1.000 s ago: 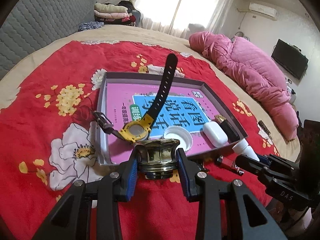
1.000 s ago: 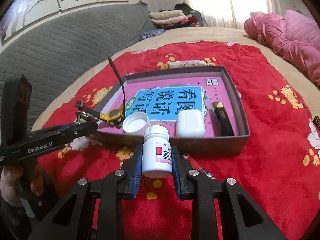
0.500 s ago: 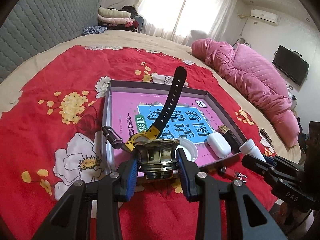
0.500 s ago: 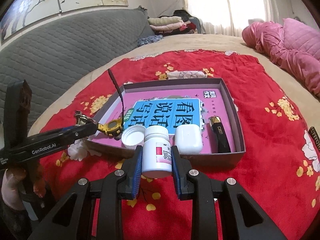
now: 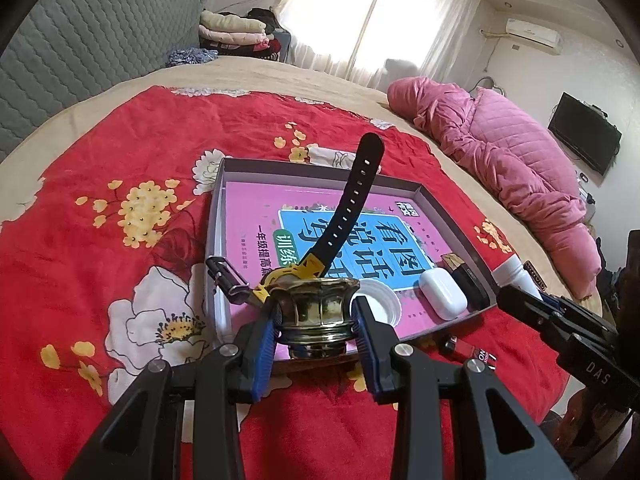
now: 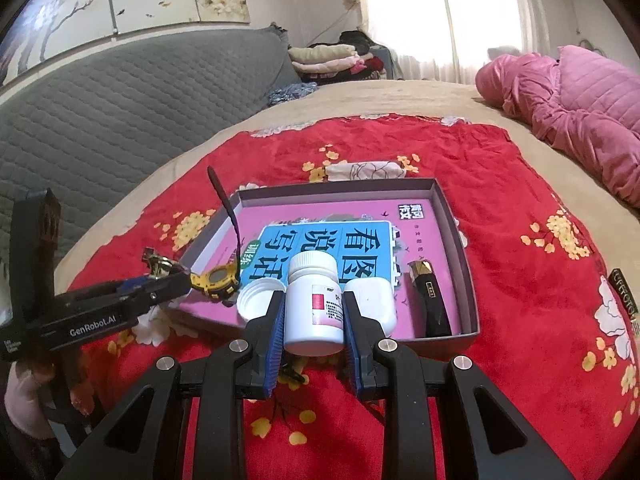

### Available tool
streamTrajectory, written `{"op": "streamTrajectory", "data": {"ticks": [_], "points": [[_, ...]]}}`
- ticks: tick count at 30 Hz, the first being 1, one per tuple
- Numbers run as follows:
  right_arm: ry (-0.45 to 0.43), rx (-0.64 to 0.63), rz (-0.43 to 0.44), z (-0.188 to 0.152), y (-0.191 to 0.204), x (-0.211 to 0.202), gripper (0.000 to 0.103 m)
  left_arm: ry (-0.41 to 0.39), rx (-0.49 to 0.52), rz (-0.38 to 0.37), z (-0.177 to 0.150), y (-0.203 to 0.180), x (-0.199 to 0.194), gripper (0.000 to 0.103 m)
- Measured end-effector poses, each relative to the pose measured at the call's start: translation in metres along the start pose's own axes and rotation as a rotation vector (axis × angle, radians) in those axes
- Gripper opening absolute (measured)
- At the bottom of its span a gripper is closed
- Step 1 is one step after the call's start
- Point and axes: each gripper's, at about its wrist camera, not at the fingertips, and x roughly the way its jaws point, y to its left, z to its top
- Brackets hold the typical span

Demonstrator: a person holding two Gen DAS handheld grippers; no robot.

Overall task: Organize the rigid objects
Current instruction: 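Carry the brass fitting with the left tool while the right tool carries the pill bottle over the box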

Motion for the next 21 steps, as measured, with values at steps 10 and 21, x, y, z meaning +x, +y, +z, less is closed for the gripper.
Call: {"op": "streamTrajectory", "data": {"ticks": [10,21], "points": [[-0.015,-0.004,-0.009,0.010,0.003,0.005,0.028,0.016,-0.006,0.000,0.001,0.001,0.009,0.037],[0.025,-0.005,-0.015,0.018,0.007,0.029,0.028,0.060,-0.004,-0.005,0.004,0.002,0.028,0.037]]}}
